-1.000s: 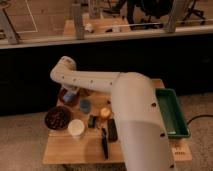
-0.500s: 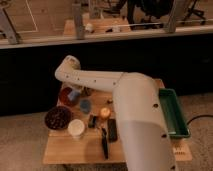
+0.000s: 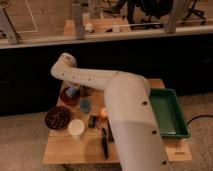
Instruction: Wipe red bowl with sponge
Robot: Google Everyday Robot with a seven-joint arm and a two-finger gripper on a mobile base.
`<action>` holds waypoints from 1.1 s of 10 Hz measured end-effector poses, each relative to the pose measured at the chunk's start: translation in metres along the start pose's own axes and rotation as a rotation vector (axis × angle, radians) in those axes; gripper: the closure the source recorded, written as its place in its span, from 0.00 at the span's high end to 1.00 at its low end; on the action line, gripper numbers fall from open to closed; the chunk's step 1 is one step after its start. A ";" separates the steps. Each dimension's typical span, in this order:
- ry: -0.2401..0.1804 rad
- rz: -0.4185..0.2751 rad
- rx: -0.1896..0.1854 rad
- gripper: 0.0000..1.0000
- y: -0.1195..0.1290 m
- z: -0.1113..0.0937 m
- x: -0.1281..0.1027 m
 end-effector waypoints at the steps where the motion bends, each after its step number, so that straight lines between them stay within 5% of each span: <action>1: 0.001 -0.011 0.006 0.00 -0.007 -0.001 -0.005; 6: -0.023 -0.073 0.023 0.00 -0.014 -0.008 -0.044; 11: -0.016 -0.021 -0.041 0.00 0.032 -0.004 -0.031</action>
